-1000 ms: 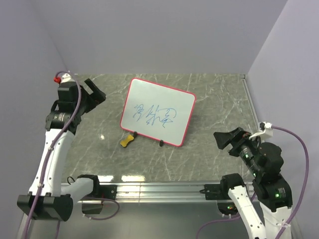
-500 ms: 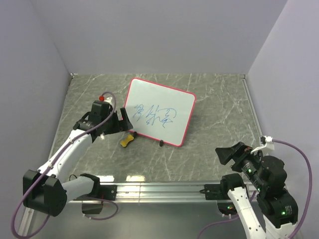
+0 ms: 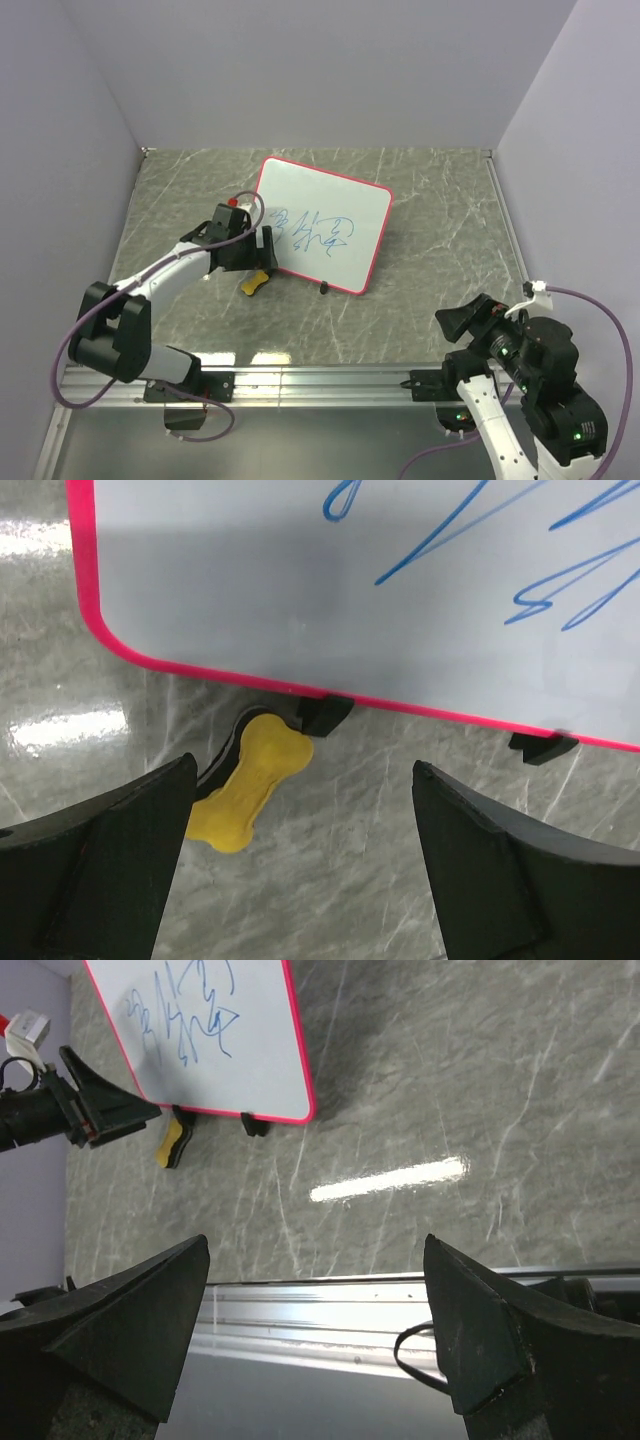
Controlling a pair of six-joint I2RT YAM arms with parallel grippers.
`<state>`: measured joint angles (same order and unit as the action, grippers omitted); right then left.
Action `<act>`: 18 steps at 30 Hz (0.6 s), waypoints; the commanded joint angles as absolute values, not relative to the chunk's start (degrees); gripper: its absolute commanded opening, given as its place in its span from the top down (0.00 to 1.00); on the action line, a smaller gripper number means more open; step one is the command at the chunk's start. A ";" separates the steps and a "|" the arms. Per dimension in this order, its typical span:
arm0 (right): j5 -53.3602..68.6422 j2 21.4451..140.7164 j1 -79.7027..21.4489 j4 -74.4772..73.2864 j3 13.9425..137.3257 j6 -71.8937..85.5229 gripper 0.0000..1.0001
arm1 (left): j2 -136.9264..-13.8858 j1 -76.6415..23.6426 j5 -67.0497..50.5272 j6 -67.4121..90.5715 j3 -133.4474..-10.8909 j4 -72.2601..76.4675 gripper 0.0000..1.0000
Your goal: Erase the whiteboard
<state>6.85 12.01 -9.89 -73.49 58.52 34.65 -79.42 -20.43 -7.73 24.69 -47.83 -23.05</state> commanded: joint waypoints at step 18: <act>3.16 14.68 -10.28 -74.89 62.05 32.61 0.06 | -85.00 -24.43 -6.59 32.95 -47.99 -20.56 0.08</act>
<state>4.23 12.86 -9.89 -77.12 61.52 34.24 -86.59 -23.44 -7.20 28.42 -47.88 -20.43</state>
